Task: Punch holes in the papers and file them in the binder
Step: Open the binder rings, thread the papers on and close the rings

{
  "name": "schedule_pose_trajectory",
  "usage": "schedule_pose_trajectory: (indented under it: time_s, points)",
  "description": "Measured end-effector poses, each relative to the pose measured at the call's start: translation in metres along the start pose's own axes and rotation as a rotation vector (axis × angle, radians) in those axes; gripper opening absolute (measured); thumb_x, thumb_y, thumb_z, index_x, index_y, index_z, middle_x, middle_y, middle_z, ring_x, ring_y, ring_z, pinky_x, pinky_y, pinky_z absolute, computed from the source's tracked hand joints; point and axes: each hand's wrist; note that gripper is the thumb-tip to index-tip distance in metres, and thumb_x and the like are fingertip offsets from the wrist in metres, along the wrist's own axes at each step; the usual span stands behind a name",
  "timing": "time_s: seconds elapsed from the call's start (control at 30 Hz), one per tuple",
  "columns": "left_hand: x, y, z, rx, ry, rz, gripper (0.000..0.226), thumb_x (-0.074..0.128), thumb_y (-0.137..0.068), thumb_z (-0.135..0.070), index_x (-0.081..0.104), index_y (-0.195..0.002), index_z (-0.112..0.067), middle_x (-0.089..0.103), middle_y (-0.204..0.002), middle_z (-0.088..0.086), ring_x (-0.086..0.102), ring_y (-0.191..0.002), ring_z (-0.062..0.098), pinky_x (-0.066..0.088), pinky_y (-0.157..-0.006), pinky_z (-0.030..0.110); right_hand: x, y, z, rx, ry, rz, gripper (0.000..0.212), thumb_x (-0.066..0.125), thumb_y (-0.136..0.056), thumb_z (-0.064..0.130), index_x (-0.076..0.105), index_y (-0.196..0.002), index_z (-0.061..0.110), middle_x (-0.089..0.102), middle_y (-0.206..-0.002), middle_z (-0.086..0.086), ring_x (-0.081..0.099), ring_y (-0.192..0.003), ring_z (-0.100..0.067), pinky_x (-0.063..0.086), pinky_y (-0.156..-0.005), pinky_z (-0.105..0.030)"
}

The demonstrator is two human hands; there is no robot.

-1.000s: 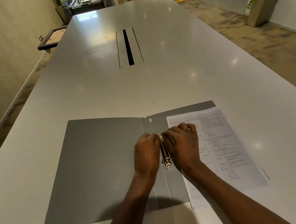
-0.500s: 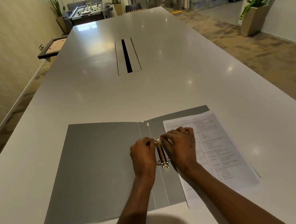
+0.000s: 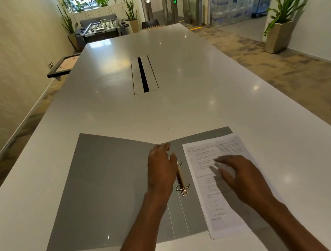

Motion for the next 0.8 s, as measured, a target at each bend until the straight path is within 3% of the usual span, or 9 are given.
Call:
schedule_pose_trajectory:
  time_s: [0.1,0.13,0.2,0.23,0.3,0.37,0.57,0.67,0.8]
  points:
    - [0.007,-0.021,-0.008,0.028,-0.052,0.117,0.036,0.056,-0.102,0.002,0.067,-0.137,-0.002,0.065,-0.131,0.01,0.062,-0.088,0.01,0.048,-0.073,0.0,0.009,0.026,-0.027,-0.018,0.108,0.086,0.038,0.071,-0.094,0.033,0.069,-0.131,0.027,0.063,-0.141,0.006,0.059,-0.131,-0.016,0.047,-0.112,-0.038]
    - [0.011,-0.029,-0.009,0.029,-0.089,0.173,0.037,0.053,-0.102,0.003,0.066,-0.137,-0.002,0.065,-0.131,0.012,0.066,-0.092,0.015,0.053,-0.076,0.006,0.013,0.031,-0.031,-0.017,0.139,0.092,0.039,0.07,-0.095,0.034,0.068,-0.134,0.029,0.06,-0.145,0.007,0.055,-0.136,-0.016,0.044,-0.115,-0.038]
    - [0.02,-0.044,-0.01,-0.012,-0.136,0.303,0.033,0.049,-0.103,0.0,0.068,-0.131,-0.002,0.068,-0.127,0.017,0.071,-0.102,0.029,0.064,-0.087,0.038,0.021,0.039,-0.032,0.009,0.178,0.075,0.04,0.064,-0.099,0.036,0.064,-0.138,0.031,0.054,-0.152,0.008,0.046,-0.144,-0.016,0.036,-0.119,-0.039]
    - [0.023,-0.049,-0.011,-0.035,-0.154,0.365,0.026,0.048,-0.104,-0.002,0.068,-0.121,0.0,0.069,-0.117,0.017,0.071,-0.098,0.032,0.063,-0.084,0.046,0.024,0.041,-0.032,0.026,0.186,0.066,0.04,0.061,-0.1,0.038,0.063,-0.14,0.033,0.052,-0.153,0.008,0.043,-0.146,-0.016,0.032,-0.121,-0.04]
    - [0.028,-0.056,-0.015,-0.038,-0.241,0.459,0.015,0.049,-0.106,-0.008,0.06,-0.095,-0.004,0.065,-0.098,0.009,0.065,-0.088,0.029,0.056,-0.073,0.039,0.029,0.044,-0.031,0.043,0.188,0.055,0.041,0.057,-0.102,0.04,0.06,-0.142,0.034,0.049,-0.155,0.009,0.038,-0.149,-0.016,0.027,-0.123,-0.041]
    - [0.031,-0.06,-0.018,-0.013,-0.298,0.511,0.017,0.056,-0.105,-0.016,0.053,-0.088,-0.012,0.06,-0.096,0.007,0.058,-0.09,0.027,0.043,-0.073,0.033,0.034,0.046,-0.033,0.039,0.197,0.045,0.041,0.053,-0.103,0.041,0.058,-0.144,0.035,0.047,-0.156,0.009,0.037,-0.15,-0.016,0.024,-0.125,-0.04]
    - [0.042,-0.071,-0.019,-0.018,-0.331,0.564,0.034,0.062,-0.103,-0.035,0.064,-0.114,-0.003,0.064,-0.114,0.014,0.061,-0.108,0.033,0.041,-0.077,0.034,0.035,0.048,-0.032,0.015,0.251,0.036,0.043,0.044,-0.105,0.044,0.056,-0.145,0.035,0.046,-0.156,0.01,0.036,-0.151,-0.016,0.02,-0.125,-0.038]
    - [0.046,-0.073,-0.023,-0.049,-0.316,0.562,0.049,0.063,-0.102,-0.041,0.062,-0.136,-0.005,0.065,-0.131,0.013,0.06,-0.121,0.031,0.049,-0.093,0.039,0.033,0.049,-0.03,0.021,0.249,0.043,0.044,0.042,-0.105,0.045,0.056,-0.145,0.035,0.047,-0.156,0.009,0.037,-0.15,-0.016,0.021,-0.125,-0.039]
    - [0.049,-0.075,-0.026,-0.153,-0.268,0.581,0.057,0.066,-0.097,-0.051,0.063,-0.129,-0.004,0.068,-0.123,0.014,0.064,-0.116,0.035,0.052,-0.088,0.038,0.033,0.049,-0.03,0.022,0.263,0.048,0.05,0.032,-0.104,0.05,0.055,-0.146,0.035,0.046,-0.157,0.009,0.037,-0.15,-0.016,0.022,-0.126,-0.04]
Point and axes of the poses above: each hand's wrist, its own y-axis away from the middle knuckle, its own x-axis out of the palm, z = x × y
